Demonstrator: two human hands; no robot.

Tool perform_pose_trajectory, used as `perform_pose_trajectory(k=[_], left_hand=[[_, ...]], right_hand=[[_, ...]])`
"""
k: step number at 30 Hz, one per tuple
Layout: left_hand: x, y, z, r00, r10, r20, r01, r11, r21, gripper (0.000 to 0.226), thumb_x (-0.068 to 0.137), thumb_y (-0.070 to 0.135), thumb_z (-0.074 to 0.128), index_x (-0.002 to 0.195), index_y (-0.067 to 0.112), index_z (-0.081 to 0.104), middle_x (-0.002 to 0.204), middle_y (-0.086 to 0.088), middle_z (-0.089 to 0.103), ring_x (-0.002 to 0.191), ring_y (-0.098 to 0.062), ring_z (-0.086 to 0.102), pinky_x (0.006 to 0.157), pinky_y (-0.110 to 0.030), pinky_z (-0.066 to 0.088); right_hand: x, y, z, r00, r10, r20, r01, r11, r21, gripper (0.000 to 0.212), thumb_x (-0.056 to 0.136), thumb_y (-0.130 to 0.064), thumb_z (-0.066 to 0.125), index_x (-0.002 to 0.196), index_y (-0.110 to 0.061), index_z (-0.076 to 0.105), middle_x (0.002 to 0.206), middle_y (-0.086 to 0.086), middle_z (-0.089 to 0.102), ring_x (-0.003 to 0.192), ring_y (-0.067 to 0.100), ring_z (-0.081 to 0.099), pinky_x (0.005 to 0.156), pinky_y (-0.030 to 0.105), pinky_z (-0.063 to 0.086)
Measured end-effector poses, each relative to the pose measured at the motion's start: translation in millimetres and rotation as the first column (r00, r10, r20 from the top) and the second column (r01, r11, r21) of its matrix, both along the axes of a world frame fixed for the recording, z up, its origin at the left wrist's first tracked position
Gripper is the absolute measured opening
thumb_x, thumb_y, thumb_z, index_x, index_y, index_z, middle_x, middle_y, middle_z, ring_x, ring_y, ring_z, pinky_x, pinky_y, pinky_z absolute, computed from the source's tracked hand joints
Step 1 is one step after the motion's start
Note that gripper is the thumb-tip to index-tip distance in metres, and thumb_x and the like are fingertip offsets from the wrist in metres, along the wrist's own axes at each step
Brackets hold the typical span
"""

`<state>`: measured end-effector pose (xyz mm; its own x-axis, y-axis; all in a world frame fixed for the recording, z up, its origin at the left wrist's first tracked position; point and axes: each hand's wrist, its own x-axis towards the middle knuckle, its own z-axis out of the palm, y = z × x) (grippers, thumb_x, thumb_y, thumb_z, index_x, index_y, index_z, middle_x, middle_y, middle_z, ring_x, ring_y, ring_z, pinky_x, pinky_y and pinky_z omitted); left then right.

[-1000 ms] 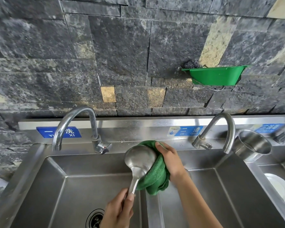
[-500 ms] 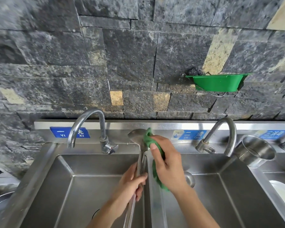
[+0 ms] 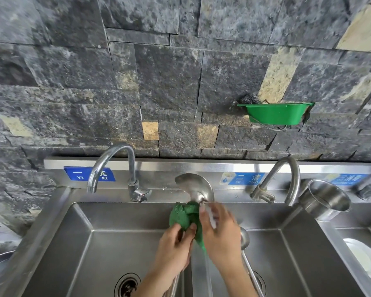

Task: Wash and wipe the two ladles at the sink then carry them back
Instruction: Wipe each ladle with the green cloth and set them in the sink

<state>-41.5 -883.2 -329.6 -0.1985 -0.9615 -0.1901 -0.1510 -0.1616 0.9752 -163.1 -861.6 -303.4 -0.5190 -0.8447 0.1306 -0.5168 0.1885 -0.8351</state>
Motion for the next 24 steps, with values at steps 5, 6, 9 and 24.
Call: perform_pose_trajectory(k=[5, 6, 9, 24], left_hand=[[-7, -2, 19, 0.995, -0.08, 0.057, 0.083, 0.995, -0.051, 0.034, 0.093, 0.039, 0.063, 0.081, 0.008, 0.059, 0.055, 0.002, 0.055, 0.043, -0.013, 0.048, 0.048, -0.032, 0.036], [-8, 1, 20, 0.991, -0.132, -0.016, 0.132, 0.991, -0.005, 0.031, 0.097, 0.03, 0.061, 0.085, 0.001, 0.057, 0.052, 0.0, 0.053, 0.037, -0.016, 0.043, 0.044, -0.032, 0.03], [-5, 5, 26, 0.971, -0.225, -0.085, 0.23, 0.971, 0.062, 0.021, 0.1, 0.01, 0.052, 0.083, -0.004, 0.049, 0.052, -0.002, 0.053, 0.034, -0.019, 0.034, 0.042, -0.032, 0.025], [-18, -4, 64, 0.956, -0.264, -0.129, 0.264, 0.964, -0.018, 0.016, 0.105, 0.019, 0.047, 0.097, 0.007, 0.053, 0.062, 0.001, 0.065, 0.036, -0.015, 0.035, 0.041, -0.026, 0.029]], right_hand=[[10, 18, -8, 0.579, -0.057, 0.814, -0.328, 0.897, 0.295, 0.07, 0.092, -0.073, 0.047, 0.104, -0.012, 0.081, 0.086, 0.015, 0.075, 0.071, 0.026, 0.071, 0.073, 0.036, 0.058], [11, 13, -3, 0.474, -0.02, 0.88, -0.359, 0.908, 0.214, 0.072, 0.093, -0.07, 0.047, 0.109, -0.008, 0.079, 0.086, 0.023, 0.068, 0.063, 0.033, 0.067, 0.064, 0.037, 0.057], [0, -2, 16, 0.499, 0.064, 0.864, -0.394, 0.905, 0.161, 0.078, 0.092, -0.074, 0.051, 0.097, 0.001, 0.074, 0.071, 0.022, 0.06, 0.049, 0.029, 0.058, 0.049, 0.033, 0.052], [-34, -21, 65, 0.946, 0.08, 0.315, -0.177, 0.939, 0.295, 0.069, 0.084, -0.074, 0.065, 0.076, -0.006, 0.071, 0.072, 0.009, 0.072, 0.067, 0.021, 0.066, 0.071, 0.033, 0.053]])
